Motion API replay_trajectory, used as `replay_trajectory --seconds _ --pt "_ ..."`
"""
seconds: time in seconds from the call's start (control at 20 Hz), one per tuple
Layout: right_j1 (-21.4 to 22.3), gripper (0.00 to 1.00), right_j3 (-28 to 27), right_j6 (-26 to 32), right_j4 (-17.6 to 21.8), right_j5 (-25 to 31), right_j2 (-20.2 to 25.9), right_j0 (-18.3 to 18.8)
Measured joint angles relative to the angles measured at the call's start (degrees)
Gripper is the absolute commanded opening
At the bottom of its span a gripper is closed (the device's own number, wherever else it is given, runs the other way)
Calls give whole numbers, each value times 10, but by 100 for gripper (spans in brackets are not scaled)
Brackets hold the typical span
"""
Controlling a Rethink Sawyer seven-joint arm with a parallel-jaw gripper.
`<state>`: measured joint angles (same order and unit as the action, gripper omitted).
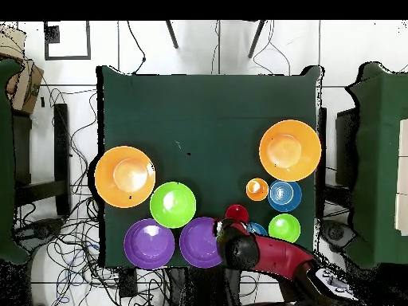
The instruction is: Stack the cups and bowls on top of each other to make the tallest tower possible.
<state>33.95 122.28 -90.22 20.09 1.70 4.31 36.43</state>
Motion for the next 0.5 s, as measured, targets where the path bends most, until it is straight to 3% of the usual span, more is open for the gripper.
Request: replay_trajectory --seconds 0.1,0.15,0.5 --pt "-6 100 -2 0 3 -2 -1 -1" --pt "-8 0 -3 0 4 -3 -2 -2" --pt "-6 0 -9 0 8 -22 -7 -3"
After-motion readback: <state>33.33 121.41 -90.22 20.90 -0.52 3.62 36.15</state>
